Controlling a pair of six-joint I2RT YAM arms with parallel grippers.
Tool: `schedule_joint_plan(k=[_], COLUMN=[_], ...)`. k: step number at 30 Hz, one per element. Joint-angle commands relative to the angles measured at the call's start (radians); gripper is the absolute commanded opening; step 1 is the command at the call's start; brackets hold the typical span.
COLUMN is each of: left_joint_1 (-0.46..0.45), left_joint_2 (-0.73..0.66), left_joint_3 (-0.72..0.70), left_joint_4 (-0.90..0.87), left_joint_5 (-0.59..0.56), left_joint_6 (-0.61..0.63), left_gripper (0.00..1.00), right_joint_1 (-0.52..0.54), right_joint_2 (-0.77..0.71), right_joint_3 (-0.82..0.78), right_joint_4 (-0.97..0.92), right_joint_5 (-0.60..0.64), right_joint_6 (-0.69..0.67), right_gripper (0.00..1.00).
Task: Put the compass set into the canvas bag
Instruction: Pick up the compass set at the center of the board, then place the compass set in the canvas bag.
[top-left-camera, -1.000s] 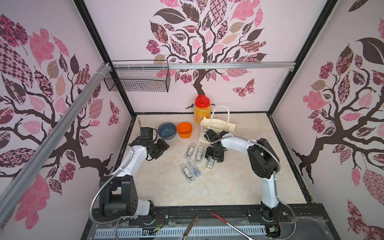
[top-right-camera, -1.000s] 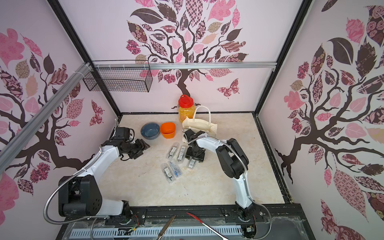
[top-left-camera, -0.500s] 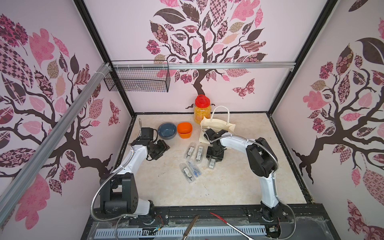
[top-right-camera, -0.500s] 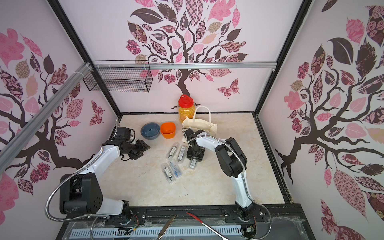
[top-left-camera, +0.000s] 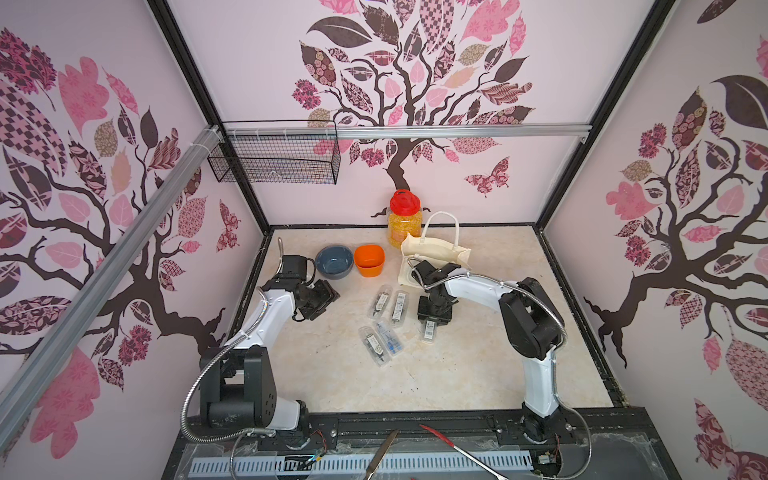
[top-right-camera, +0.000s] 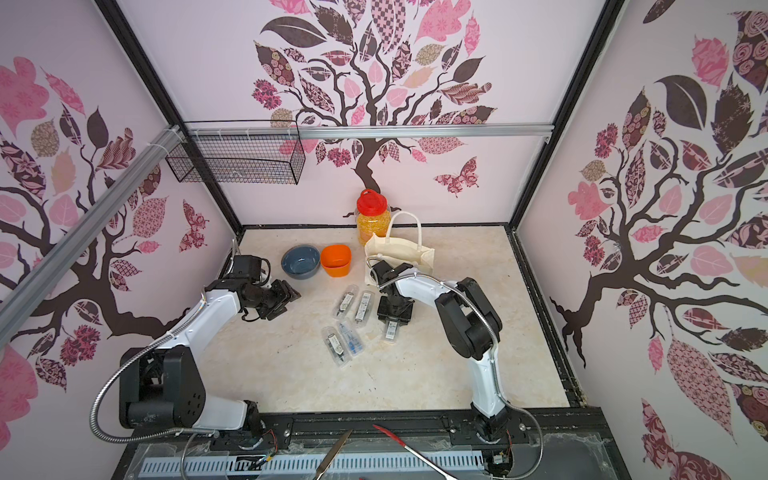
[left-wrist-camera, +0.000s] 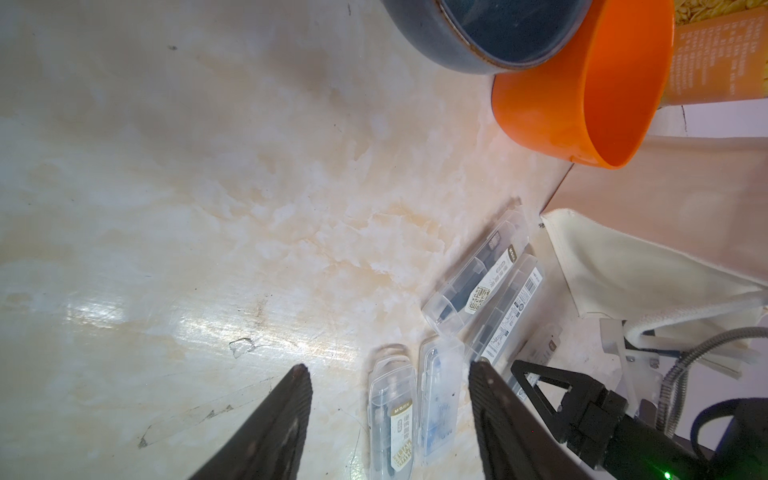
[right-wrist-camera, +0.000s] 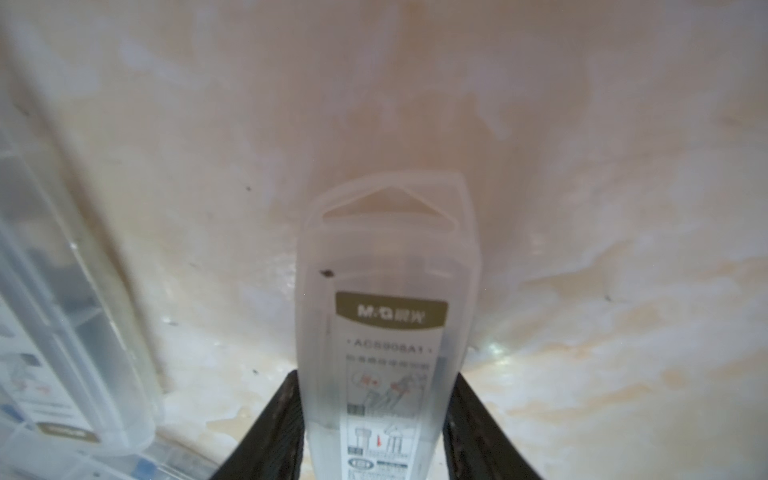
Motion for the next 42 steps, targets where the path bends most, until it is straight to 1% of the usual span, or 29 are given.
schedule_joint_plan(k=[1,4,6,9,12,16,19,22,25,30,32,35,38,42], left_joint_1=[0.0,-0.001,-0.001,-0.001,-0.003,-0.004,-0.004,-0.005,-0.004,-0.004,-0.004,-0.004,-0.004,-0.004], left_joint_2=[-0.01,-0.016,-0.022,-0.028,-0.037,-0.046,-0.051,-0.052,-0.05,-0.046,-0.044,-0.038,-0.029,-0.018], left_joint_3=[0.042,0.046,0.048,0.051,0.055,0.06,0.063,0.063,0.062,0.065,0.064,0.057,0.056,0.047], left_joint_4=[0.001,-0.001,-0.001,0.001,0.0,-0.003,-0.011,-0.011,-0.011,-0.013,-0.017,-0.015,-0.02,-0.017], left_joint_5=[-0.005,-0.004,0.0,0.004,0.007,0.008,0.009,0.006,0.011,0.01,0.007,0.009,0.006,0.002], left_joint_6=[0.013,0.01,0.009,0.003,-0.002,-0.002,0.001,0.004,0.004,0.013,0.016,0.016,0.025,0.026], left_gripper=[0.64,0.64,0.64,0.64,0.64,0.64,0.64,0.64,0.64,0.64,0.64,0.64,0.64,0.64], right_joint_1=[-0.009,-0.019,-0.043,-0.111,-0.179,-0.2,-0.219,-0.23,-0.231,-0.229,-0.229,-0.225,-0.191,-0.142], right_joint_2=[-0.157,-0.272,-0.339,-0.426,-0.5,-0.581,-0.613,-0.6,-0.548,-0.418,-0.363,-0.275,-0.227,-0.211], right_joint_3=[-0.03,-0.088,-0.115,-0.152,-0.165,-0.143,-0.092,-0.019,0.087,0.256,0.317,0.412,0.426,0.34], right_joint_4=[-0.025,-0.018,-0.03,-0.044,-0.049,-0.013,0.009,0.046,0.089,0.166,0.187,0.215,0.309,0.482], right_joint_5=[0.084,0.146,0.16,0.168,0.223,0.315,0.336,0.351,0.34,0.331,0.342,0.336,0.35,0.375], right_joint_6=[-0.046,-0.07,-0.096,-0.152,-0.209,-0.36,-0.469,-0.573,-0.689,-0.941,-1.009,-1.074,-1.192,-1.381], right_gripper=[0.49,0.49,0.49,0.48,0.47,0.5,0.5,0.49,0.48,0.48,0.48,0.47,0.46,0.47])
